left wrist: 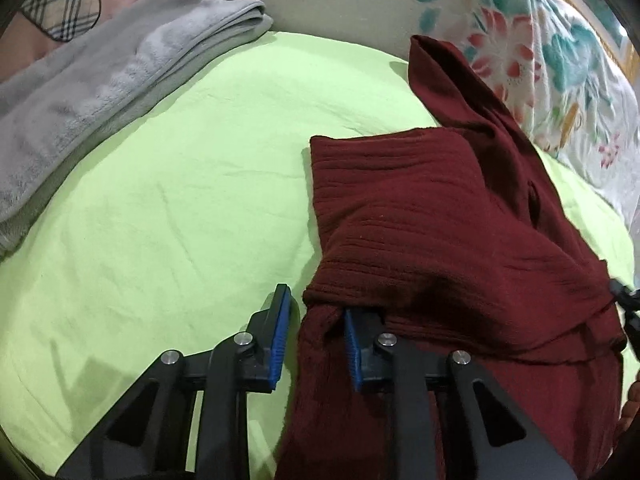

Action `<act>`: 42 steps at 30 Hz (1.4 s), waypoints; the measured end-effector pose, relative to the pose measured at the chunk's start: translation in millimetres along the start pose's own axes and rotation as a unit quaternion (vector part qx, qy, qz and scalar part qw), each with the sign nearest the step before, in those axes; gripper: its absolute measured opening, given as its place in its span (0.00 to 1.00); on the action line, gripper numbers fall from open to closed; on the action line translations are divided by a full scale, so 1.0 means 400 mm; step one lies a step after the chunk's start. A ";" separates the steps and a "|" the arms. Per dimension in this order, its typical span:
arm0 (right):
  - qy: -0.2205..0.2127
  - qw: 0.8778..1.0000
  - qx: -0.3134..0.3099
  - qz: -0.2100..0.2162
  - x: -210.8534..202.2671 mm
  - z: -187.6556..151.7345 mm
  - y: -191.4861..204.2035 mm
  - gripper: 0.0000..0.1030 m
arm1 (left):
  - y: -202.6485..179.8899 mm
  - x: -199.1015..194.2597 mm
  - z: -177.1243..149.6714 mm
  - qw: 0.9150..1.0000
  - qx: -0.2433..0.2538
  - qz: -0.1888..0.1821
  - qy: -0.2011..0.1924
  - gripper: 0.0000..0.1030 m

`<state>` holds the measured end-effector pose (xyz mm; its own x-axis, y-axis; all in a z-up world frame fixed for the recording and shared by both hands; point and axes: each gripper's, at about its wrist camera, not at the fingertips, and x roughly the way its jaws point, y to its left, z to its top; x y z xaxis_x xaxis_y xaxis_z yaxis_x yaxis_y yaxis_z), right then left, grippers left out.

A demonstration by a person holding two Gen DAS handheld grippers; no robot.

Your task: Fold large clothes

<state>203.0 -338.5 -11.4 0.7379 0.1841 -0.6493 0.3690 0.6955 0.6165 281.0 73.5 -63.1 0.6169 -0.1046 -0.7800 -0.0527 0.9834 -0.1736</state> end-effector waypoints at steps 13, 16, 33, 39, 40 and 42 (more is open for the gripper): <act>0.037 0.996 -0.010 -0.085 -0.034 -0.067 -0.090 0.08 | 0.018 -0.014 -0.016 1.000 -0.015 -0.010 -0.006 0.24; -0.025 0.992 -0.003 -0.120 -0.116 -0.069 -0.090 0.08 | 0.025 -0.015 -0.020 1.000 -0.022 -0.016 -0.007 0.24; 0.024 0.995 -0.047 -0.084 -0.025 -0.031 -0.078 0.30 | 0.029 -0.021 -0.025 0.999 -0.025 -0.024 -0.004 0.27; 0.021 0.994 -0.085 -0.070 -0.029 0.006 -0.021 0.31 | -0.039 -0.098 -0.048 0.993 0.006 -0.115 0.020 0.48; 0.023 0.993 -0.094 -0.067 -0.021 0.013 -0.011 0.31 | -0.053 -0.108 -0.042 0.993 0.013 -0.118 0.019 0.48; 0.028 0.991 -0.115 -0.060 0.005 0.030 0.019 0.31 | -0.079 -0.126 -0.015 0.991 0.022 -0.128 0.016 0.49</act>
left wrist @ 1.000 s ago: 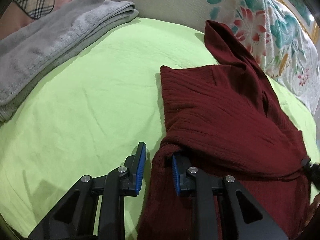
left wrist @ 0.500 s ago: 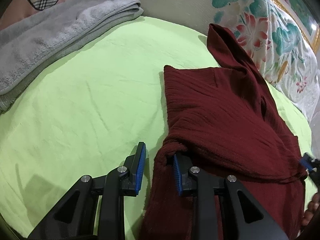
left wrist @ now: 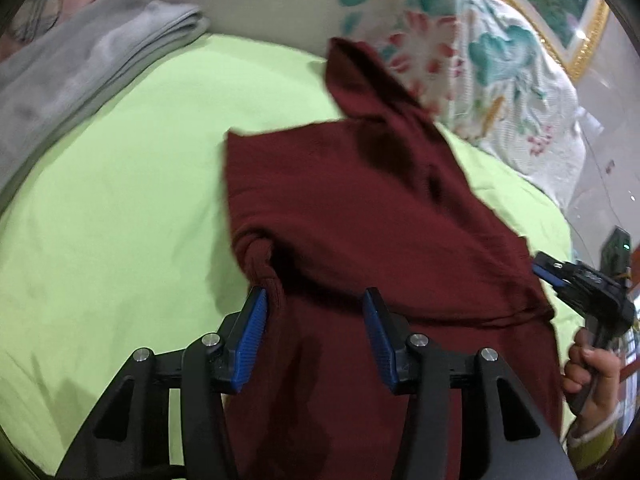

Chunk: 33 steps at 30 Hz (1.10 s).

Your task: Fold large clothes

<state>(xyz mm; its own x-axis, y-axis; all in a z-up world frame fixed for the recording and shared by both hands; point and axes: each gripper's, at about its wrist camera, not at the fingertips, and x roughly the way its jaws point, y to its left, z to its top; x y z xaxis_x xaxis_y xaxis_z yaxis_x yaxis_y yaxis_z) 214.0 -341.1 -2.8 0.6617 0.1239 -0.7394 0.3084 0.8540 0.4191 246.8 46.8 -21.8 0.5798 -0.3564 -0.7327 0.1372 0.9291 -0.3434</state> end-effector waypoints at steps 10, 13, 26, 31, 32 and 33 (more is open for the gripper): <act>-0.013 0.993 -0.113 0.013 0.098 0.171 0.144 0.52 | -0.095 0.071 0.270 0.999 0.021 0.017 -0.018 0.67; -0.017 0.988 -0.150 0.016 0.155 0.244 0.189 0.56 | -0.105 0.165 0.358 1.000 0.022 0.012 0.012 0.67; 0.011 0.948 -0.317 -0.022 0.506 0.463 0.324 0.70 | -0.087 0.491 0.654 0.999 0.035 0.014 0.018 0.74; 0.006 0.944 -0.328 -0.032 0.588 0.496 0.332 0.40 | -0.086 0.600 0.708 0.996 0.055 0.055 0.039 0.64; 0.005 0.946 -0.322 -0.040 0.588 0.503 0.327 0.07 | -0.087 0.609 0.709 0.995 0.067 0.064 0.034 0.55; 0.000 0.949 -0.312 -0.043 0.579 0.511 0.318 0.04 | -0.090 0.610 0.708 0.994 0.077 0.067 0.028 0.32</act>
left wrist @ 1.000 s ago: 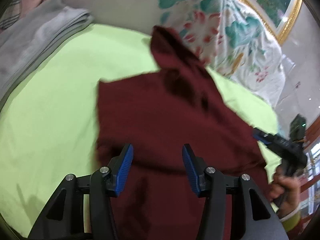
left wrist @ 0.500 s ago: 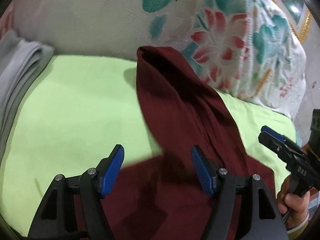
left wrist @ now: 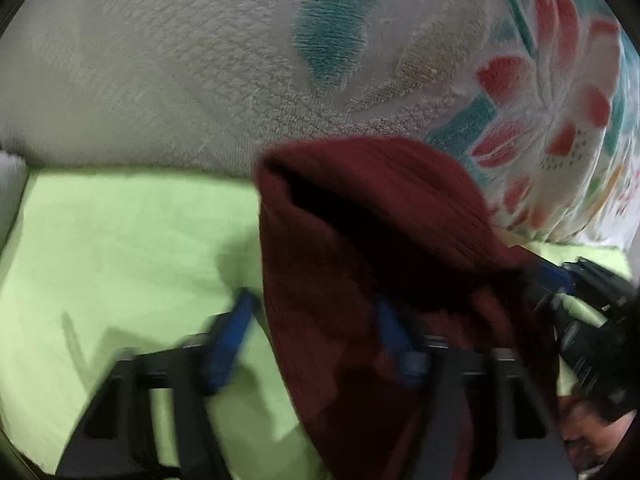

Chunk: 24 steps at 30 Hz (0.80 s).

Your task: Fold large clothes

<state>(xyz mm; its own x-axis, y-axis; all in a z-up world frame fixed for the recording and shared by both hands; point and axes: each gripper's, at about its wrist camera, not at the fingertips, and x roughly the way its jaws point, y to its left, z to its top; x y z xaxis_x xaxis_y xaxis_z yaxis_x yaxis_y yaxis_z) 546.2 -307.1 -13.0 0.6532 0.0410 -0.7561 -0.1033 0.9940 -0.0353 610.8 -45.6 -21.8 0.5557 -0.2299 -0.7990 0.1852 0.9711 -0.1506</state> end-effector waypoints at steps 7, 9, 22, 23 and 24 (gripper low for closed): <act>-0.057 0.993 0.096 0.026 -0.189 -0.033 -0.118 0.04 | -0.048 -0.144 -0.052 0.995 0.065 -0.009 -0.073 0.07; -0.064 0.993 0.099 0.030 -0.258 -0.057 -0.118 0.04 | -0.083 -0.224 -0.085 0.991 0.090 -0.020 -0.098 0.07; -0.069 0.990 0.122 0.025 -0.612 -0.448 0.037 0.04 | -0.234 -0.491 -0.493 0.978 0.137 -0.082 -0.133 0.08; -0.061 0.990 0.124 0.024 -0.611 -0.477 0.049 0.04 | -0.227 -0.493 -0.519 0.979 0.133 -0.086 -0.127 0.08; -0.052 0.990 0.129 0.022 -0.611 -0.510 0.062 0.04 | -0.223 -0.495 -0.553 0.981 0.129 -0.088 -0.116 0.08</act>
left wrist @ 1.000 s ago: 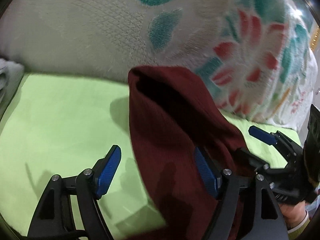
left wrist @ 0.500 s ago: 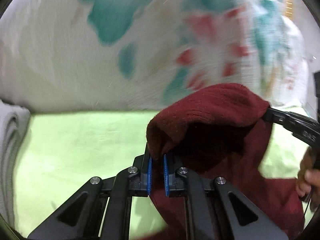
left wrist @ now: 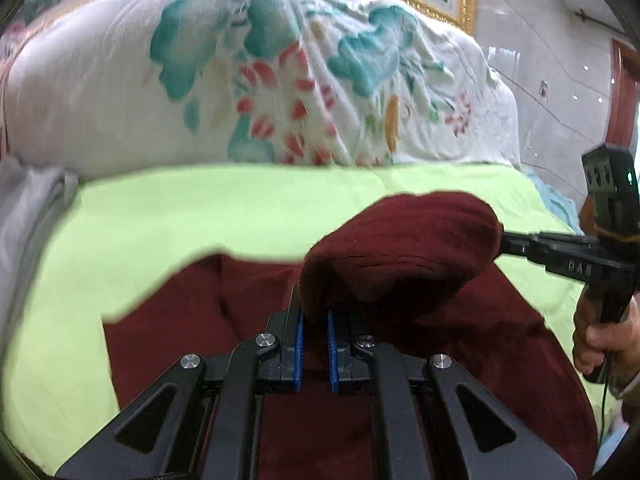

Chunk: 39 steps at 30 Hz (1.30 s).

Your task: Fold large clothes

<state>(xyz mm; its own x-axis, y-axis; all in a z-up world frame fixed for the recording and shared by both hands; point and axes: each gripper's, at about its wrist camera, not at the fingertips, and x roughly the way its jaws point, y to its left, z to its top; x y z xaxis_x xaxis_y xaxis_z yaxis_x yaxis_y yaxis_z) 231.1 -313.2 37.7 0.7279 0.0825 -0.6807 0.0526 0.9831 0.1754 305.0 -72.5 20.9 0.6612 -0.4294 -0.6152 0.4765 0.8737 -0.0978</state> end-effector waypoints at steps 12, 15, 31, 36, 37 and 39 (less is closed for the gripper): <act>0.060 0.994 0.088 0.005 -0.043 -0.216 -0.030 0.12 | 0.044 -0.114 -0.262 0.995 -0.063 -0.020 0.079 0.49; 0.057 0.992 0.115 0.017 -0.067 -0.235 -0.041 0.23 | 0.082 -0.139 -0.278 0.992 -0.093 -0.032 0.082 0.49; 0.026 0.973 0.223 0.051 -0.051 -0.224 -0.077 0.29 | 0.045 0.042 -0.212 0.965 -0.161 -0.119 0.171 0.38; 0.015 0.973 0.224 0.053 -0.074 -0.218 -0.085 0.31 | 0.077 -0.047 -0.183 0.977 -0.162 -0.101 0.092 0.04; 0.012 0.973 0.225 0.052 -0.077 -0.217 -0.089 0.32 | 0.095 -0.062 -0.183 0.978 -0.167 -0.099 0.083 0.04; 0.014 0.972 0.228 0.052 -0.068 -0.217 -0.096 0.36 | 0.125 -0.063 -0.191 0.976 -0.173 -0.104 0.085 0.03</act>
<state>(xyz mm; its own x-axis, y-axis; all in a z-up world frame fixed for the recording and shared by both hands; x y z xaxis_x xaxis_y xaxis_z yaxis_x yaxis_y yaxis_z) 149.9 -339.1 -12.0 0.7277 0.1887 -0.6594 0.2811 0.7950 0.5376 267.7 -0.5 -28.4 0.4521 -0.5869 -0.6717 0.3467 0.8094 -0.4739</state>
